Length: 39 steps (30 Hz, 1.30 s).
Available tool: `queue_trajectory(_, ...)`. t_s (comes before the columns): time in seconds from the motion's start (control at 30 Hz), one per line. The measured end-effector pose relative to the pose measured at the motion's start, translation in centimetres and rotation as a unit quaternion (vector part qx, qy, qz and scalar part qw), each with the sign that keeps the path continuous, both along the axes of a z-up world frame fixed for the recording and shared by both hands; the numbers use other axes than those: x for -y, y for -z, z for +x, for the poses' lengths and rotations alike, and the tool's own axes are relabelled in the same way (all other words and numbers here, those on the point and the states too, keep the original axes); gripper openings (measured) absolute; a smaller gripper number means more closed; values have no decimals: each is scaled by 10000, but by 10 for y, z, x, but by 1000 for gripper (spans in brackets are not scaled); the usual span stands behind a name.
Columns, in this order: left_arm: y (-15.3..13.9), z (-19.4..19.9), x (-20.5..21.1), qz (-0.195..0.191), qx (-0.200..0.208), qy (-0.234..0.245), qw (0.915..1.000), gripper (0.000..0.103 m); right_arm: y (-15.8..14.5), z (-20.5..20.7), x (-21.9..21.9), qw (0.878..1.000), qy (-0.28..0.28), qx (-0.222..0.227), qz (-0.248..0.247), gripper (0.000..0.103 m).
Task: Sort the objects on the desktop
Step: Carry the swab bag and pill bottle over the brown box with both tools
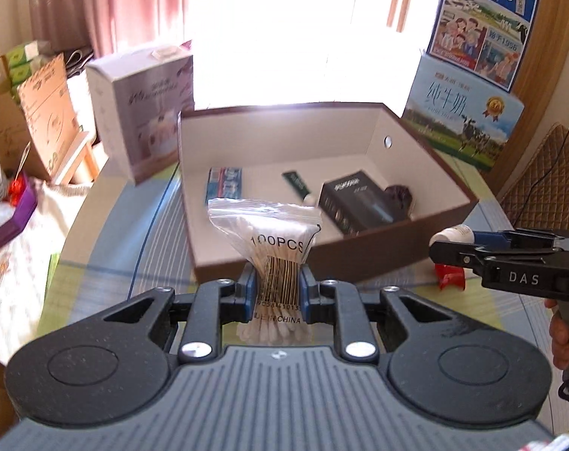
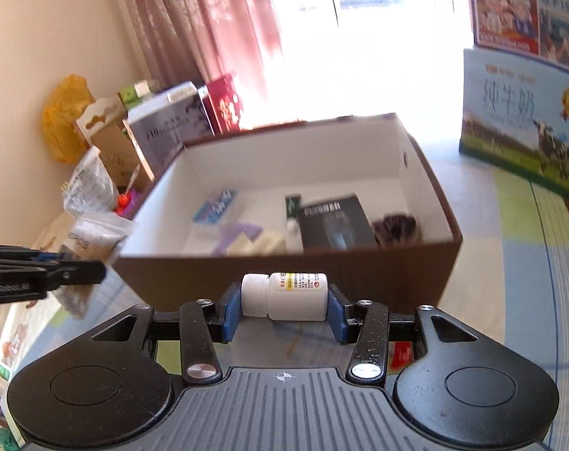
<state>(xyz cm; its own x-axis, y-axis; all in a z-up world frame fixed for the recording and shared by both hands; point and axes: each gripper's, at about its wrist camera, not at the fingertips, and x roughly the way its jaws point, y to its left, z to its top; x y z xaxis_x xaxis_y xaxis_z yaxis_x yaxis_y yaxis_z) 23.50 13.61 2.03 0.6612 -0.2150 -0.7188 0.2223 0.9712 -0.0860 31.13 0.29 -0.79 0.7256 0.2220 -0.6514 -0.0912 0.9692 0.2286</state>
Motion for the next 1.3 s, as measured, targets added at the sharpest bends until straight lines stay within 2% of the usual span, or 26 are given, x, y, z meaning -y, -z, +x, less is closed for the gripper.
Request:
queue_trajectory(0.23,-6,41,15,-17,82,112,9999,18,-21,35,3,9995,-81,263,-154,44)
queue_trajectory(0.47,-3,90,26,-11,27,185,9998,18,-26,81,14,9991,-16,318,-267,44)
queue_trajectory(0.8,12,163,40,179,-167,155,9996,18,-13,147,30,9995,24,40,-315,44)
queue_trajectory(1.03,28,196,46,227,-355,120,9990,18,2,180,36,9990,36,-217,-385,44)
queue_trajectory(1.3,54,223,46,107,-684,-5,9976,18,21,204,37,9983,22,-490,-326,44)
